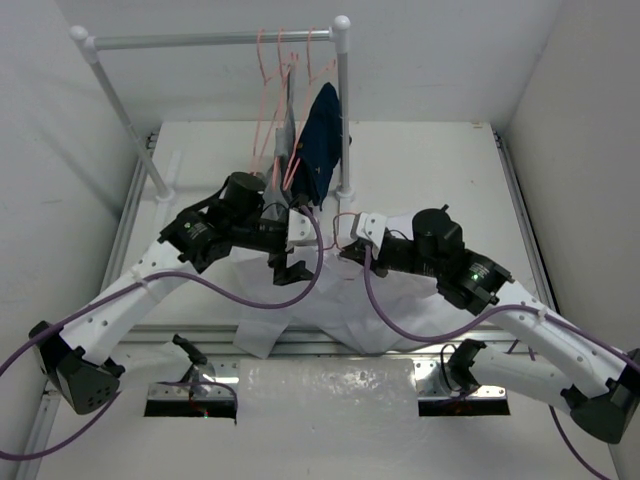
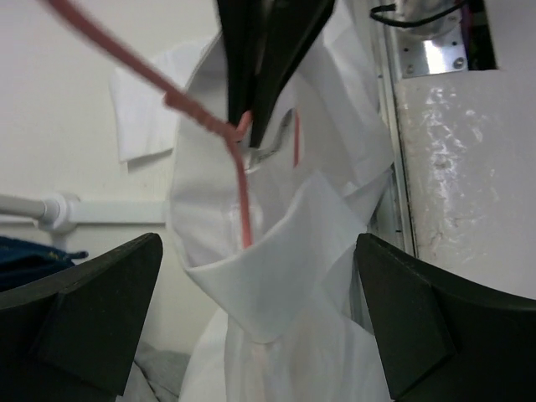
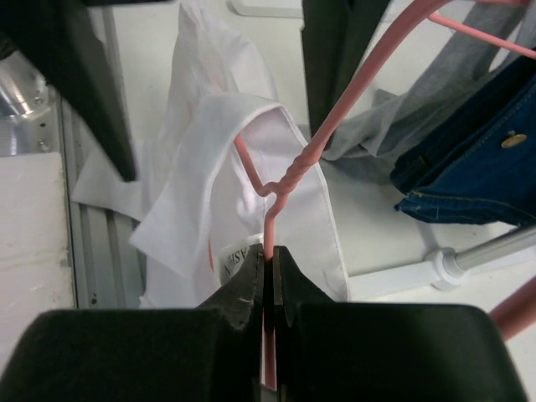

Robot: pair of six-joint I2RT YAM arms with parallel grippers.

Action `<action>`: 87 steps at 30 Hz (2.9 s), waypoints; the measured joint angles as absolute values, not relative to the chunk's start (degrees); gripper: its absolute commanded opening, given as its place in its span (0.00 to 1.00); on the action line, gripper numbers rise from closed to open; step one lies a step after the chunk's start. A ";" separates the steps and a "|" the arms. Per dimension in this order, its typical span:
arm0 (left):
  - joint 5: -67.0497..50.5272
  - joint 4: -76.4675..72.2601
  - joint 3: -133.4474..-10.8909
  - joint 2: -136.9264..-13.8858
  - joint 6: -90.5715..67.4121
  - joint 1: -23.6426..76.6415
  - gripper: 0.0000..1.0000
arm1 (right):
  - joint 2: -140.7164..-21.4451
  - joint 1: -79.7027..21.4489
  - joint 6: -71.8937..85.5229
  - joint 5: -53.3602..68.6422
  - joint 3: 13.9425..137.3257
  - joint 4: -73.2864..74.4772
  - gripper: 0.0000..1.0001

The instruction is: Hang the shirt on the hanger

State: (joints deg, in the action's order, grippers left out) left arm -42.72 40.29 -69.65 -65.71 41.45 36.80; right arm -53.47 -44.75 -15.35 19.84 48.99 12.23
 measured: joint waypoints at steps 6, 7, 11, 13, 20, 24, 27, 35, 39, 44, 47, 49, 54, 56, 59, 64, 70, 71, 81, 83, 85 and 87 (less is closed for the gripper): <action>-38.94 37.85 -68.42 -66.13 39.38 36.75 0.52 | -53.52 -44.75 -15.22 22.81 48.99 10.57 0.00; -38.76 37.71 -68.42 -66.15 39.09 36.77 0.37 | -53.49 -44.75 -15.22 23.07 48.99 10.39 0.00; -38.83 37.60 -68.23 -66.63 38.96 36.77 0.20 | -53.43 -44.75 -15.25 23.77 48.99 9.69 0.00; -39.09 38.00 -67.96 -66.70 39.11 36.77 0.12 | -53.43 -44.71 -15.25 23.97 48.99 9.45 0.00; -39.83 38.74 -66.54 -65.84 39.83 36.80 0.00 | -53.36 -44.73 -14.76 25.54 48.53 8.84 0.00; -36.64 38.35 -63.79 -62.87 39.51 36.80 0.00 | -53.98 -44.82 -12.80 26.22 47.40 6.66 0.56; -29.63 37.47 -59.83 -59.70 39.46 36.77 0.00 | -54.02 -44.82 -11.90 26.17 46.33 4.78 0.91; -13.19 36.69 -45.71 -52.90 43.18 31.62 0.00 | -50.37 -44.77 -10.33 26.09 39.20 1.80 0.99; -8.67 36.58 -43.16 -50.81 45.32 25.80 0.00 | -47.81 -44.77 -10.11 25.47 38.41 1.45 0.99; -7.70 36.60 -39.13 -49.50 47.81 17.23 0.00 | -45.23 -44.77 -10.02 24.73 37.69 0.10 0.99; -9.43 36.62 -37.12 -49.50 49.30 9.19 0.00 | -44.27 -44.77 -10.02 24.38 37.12 -0.80 0.99; -11.51 36.67 -36.56 -49.43 50.28 3.57 0.00 | -43.77 -44.77 -10.02 24.18 36.77 -1.17 0.99; -16.53 36.12 -36.45 -48.42 52.18 -8.40 0.00 | -42.26 -44.77 -9.98 24.01 36.14 -1.41 0.99; -17.47 34.85 -36.29 -48.31 52.16 -11.22 0.00 | -41.63 -44.77 -9.91 24.01 36.05 -1.52 0.99; -18.90 32.56 -36.32 -49.15 51.27 -15.00 0.00 | -40.73 -44.77 -9.80 23.99 36.05 -1.58 0.99; -20.08 29.47 -39.27 -52.82 48.10 -22.35 0.00 | -39.20 -44.77 -9.76 23.59 35.90 -1.67 0.99; -20.40 27.86 -51.64 -58.00 44.29 -28.08 0.00 | -37.93 -44.77 -9.58 22.87 35.79 -1.67 0.99; -20.21 27.49 -53.78 -58.78 43.72 -28.49 0.00 | -37.74 -44.77 -9.58 22.72 35.77 -1.67 0.99; -15.42 29.34 -74.08 -66.24 41.95 -31.79 0.00 | -36.03 -44.77 -9.41 22.50 35.51 -1.69 0.99; -14.68 30.22 -78.59 -68.03 41.95 -32.93 0.00 | -36.03 -44.77 -9.41 22.50 35.44 -1.72 0.99; -14.17 31.07 -82.63 -69.63 41.98 -33.98 0.00 | -36.03 -44.77 -9.41 22.48 35.31 -1.72 0.99; -13.76 32.08 -86.37 -70.89 42.22 -34.72 0.00 | -35.92 -44.77 -9.41 22.44 35.16 -1.72 0.99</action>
State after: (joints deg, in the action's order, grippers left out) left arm -13.76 32.08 -86.37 -70.89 42.22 -34.72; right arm -35.92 -44.77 -9.41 22.44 35.16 -1.72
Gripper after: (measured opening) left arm 0.077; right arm 0.986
